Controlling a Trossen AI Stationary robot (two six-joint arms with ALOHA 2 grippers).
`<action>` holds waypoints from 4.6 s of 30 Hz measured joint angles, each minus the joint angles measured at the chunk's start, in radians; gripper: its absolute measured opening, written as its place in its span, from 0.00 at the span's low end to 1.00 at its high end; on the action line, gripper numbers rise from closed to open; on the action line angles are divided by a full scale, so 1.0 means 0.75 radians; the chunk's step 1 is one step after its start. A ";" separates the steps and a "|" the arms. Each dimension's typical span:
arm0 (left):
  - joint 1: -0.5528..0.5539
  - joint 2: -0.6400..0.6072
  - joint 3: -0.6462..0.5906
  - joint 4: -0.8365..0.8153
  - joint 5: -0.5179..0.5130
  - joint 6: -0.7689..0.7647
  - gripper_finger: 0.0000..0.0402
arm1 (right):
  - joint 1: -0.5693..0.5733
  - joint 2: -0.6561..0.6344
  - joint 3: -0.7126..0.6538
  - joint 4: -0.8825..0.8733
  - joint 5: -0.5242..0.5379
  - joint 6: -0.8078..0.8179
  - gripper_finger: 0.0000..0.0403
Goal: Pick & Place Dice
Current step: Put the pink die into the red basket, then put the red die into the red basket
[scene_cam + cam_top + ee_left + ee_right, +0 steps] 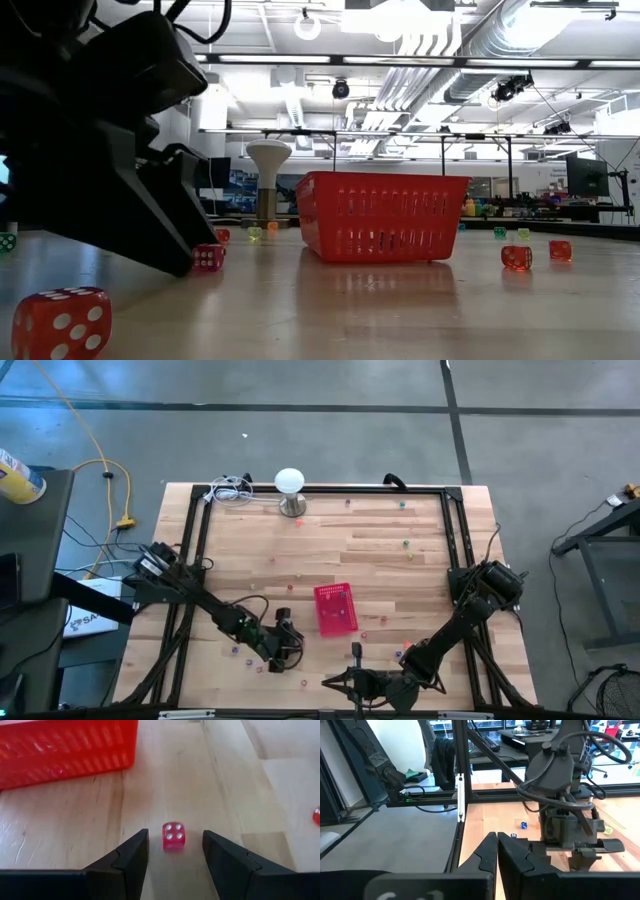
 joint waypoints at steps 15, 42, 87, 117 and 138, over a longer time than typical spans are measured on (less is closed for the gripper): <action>-0.022 0.027 0.002 0.014 -0.019 -0.004 0.31 | 0.000 0.000 0.000 -0.001 0.000 0.001 0.01; 0.259 -0.226 0.032 0.134 -0.012 0.150 0.11 | 0.001 0.000 -0.001 0.006 0.022 -0.046 0.01; 0.342 -0.198 0.031 0.248 0.066 0.267 0.51 | -0.120 -0.015 -0.001 -0.135 0.554 -0.095 0.00; 0.343 -0.195 0.032 0.240 0.067 0.269 0.51 | -0.401 -0.016 0.000 -0.784 0.232 0.435 0.00; 0.327 -0.199 0.032 0.239 0.074 0.247 0.51 | -0.253 -0.216 -0.001 -1.048 0.249 0.638 0.00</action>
